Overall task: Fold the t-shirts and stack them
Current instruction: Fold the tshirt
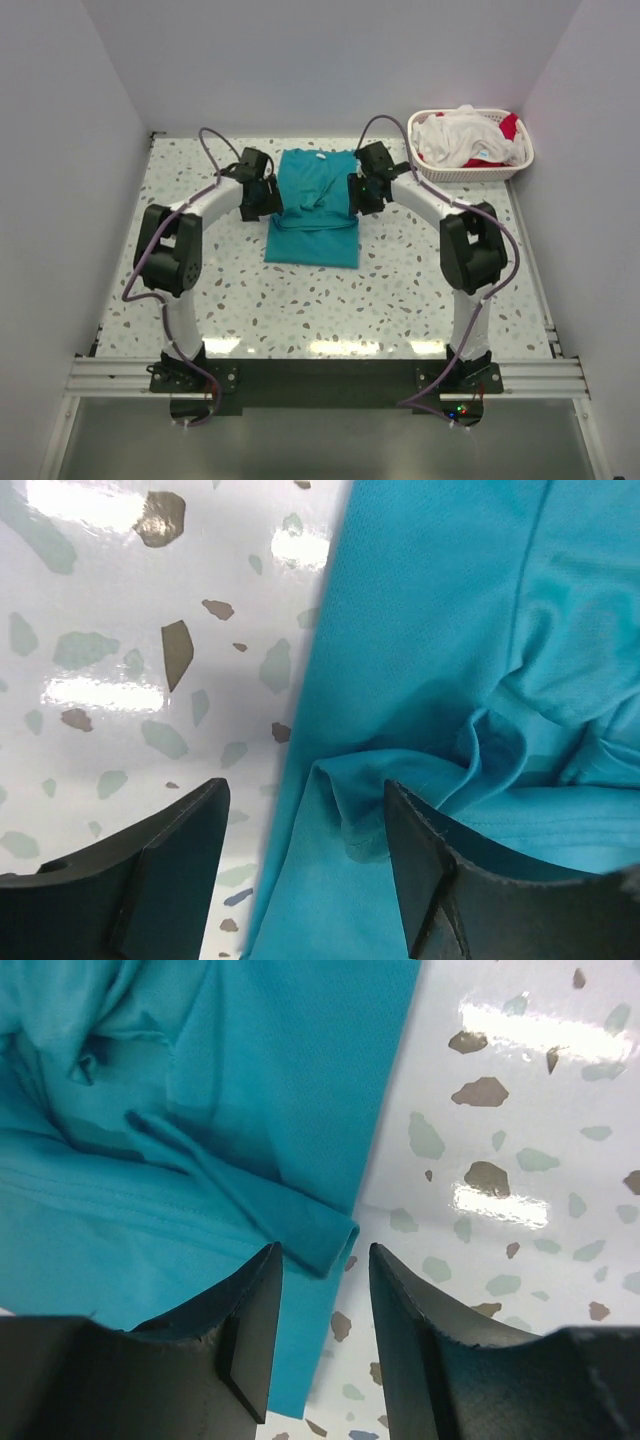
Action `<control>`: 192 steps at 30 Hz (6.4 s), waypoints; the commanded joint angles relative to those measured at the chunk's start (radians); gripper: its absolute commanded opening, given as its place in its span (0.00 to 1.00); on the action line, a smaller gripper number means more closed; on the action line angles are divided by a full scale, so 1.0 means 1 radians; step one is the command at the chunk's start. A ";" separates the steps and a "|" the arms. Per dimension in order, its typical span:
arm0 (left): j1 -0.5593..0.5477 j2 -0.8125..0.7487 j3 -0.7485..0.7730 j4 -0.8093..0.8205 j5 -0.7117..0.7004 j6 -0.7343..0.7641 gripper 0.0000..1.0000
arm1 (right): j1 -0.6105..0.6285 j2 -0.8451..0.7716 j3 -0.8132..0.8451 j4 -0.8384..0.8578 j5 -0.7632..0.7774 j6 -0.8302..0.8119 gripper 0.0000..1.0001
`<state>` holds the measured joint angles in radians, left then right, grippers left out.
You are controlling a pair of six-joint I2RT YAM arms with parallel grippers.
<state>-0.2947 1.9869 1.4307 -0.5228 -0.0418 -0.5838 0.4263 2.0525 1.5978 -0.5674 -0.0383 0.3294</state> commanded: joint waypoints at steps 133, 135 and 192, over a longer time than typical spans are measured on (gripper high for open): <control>-0.149 -0.651 -0.708 0.018 -0.036 -0.076 0.67 | 0.230 -0.407 -0.535 0.061 0.100 0.118 0.58; -0.153 -0.634 -0.702 0.018 -0.036 -0.073 0.63 | 0.233 -0.394 -0.527 0.067 0.097 0.123 0.57; -0.277 -0.431 -0.661 -0.086 -0.107 -0.117 0.08 | 0.354 -0.249 -0.569 -0.063 0.216 0.151 0.00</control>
<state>-0.5625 1.5223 0.8051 -0.5602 -0.1329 -0.6983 0.7685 1.7641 1.0733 -0.5236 0.1585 0.4904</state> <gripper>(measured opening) 0.140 0.019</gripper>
